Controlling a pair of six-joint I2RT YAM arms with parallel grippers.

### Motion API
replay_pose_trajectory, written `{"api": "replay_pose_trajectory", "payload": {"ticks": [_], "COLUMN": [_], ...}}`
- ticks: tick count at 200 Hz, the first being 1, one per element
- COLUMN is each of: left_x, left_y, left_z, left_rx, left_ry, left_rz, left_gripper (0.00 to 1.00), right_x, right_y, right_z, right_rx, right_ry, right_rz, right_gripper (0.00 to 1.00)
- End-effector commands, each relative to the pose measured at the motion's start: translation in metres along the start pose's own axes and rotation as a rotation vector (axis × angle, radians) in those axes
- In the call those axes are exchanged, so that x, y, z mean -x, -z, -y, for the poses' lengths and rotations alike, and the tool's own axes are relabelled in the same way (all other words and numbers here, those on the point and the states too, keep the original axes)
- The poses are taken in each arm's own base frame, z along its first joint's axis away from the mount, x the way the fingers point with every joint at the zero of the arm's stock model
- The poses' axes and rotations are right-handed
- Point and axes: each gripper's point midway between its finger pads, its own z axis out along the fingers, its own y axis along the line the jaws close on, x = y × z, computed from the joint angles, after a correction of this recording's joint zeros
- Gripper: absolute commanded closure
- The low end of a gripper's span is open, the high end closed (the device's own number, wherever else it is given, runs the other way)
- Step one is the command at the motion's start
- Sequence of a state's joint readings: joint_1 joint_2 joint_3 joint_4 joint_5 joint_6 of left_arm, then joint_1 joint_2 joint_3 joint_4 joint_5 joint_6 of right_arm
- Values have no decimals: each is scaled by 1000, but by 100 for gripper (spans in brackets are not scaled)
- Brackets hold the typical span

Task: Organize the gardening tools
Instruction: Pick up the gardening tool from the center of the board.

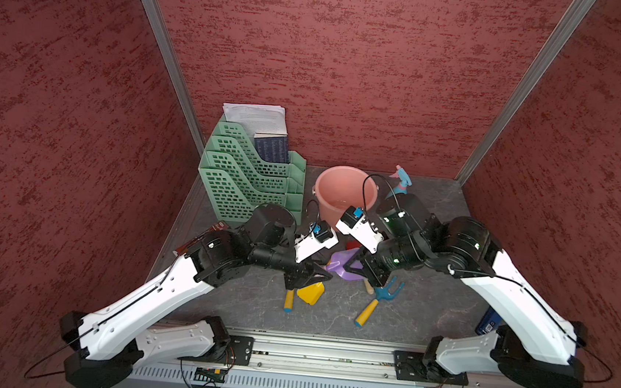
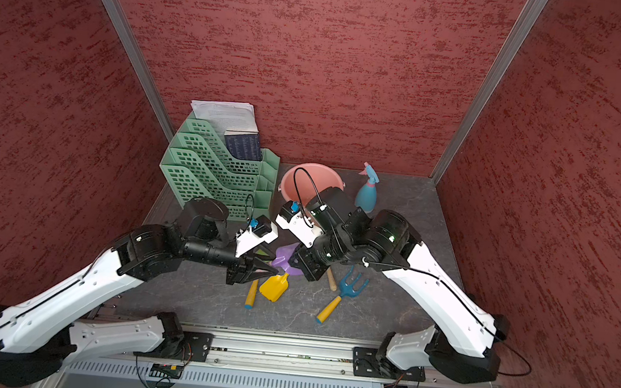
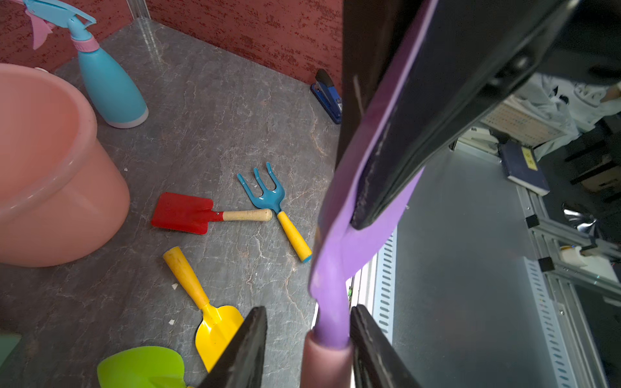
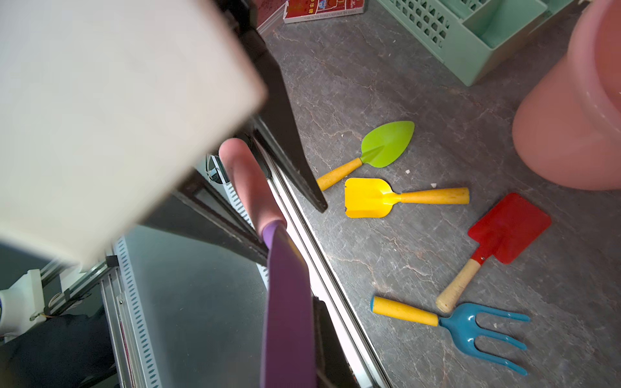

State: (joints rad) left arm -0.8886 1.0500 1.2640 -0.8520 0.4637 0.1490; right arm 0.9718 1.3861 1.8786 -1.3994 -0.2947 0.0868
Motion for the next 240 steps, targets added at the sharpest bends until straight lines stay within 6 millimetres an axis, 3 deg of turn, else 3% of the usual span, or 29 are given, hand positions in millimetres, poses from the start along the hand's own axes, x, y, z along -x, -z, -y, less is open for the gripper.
{"api": "replay_pose_trajectory", "payload": {"ticks": [1,46,50,64,75,91,106,124,148,204,240], "left_x": [5,11,11,13,15,17,20,26,52,105,118], "left_y": [-2,-2,-2,-2,0,3,7,13,27,44,47], "left_z": [3,2,1,-1,-3,-9,-17,-30,-40,-34,-34], "left_rx": [-18,-12,-11,-4,5,26,47,83,90,-14,-33], "left_ry": [-27,-19,-16,-2,12,36,67,113,146,119,106], "left_rz": [14,49,56,87,117,170,231,329,520,783,834], "left_gripper": [67,100,100,100,100,100,100,100,100,100,100], "right_x": [8,9,10,12,13,12,8,1,1,31,49], "right_y": [6,4,4,5,9,18,24,19,4,-6,2], "right_z": [-3,4,5,14,22,33,36,35,29,28,22], "right_rx": [16,-7,-11,-52,-88,-133,-127,-72,56,156,190], "right_ry": [26,19,19,2,-16,-66,-120,-181,-241,-215,-175], "right_rz": [28,32,37,71,120,215,313,399,543,774,858], "right_gripper": [100,100,94,52,29,12,3,2,4,8,9]}}
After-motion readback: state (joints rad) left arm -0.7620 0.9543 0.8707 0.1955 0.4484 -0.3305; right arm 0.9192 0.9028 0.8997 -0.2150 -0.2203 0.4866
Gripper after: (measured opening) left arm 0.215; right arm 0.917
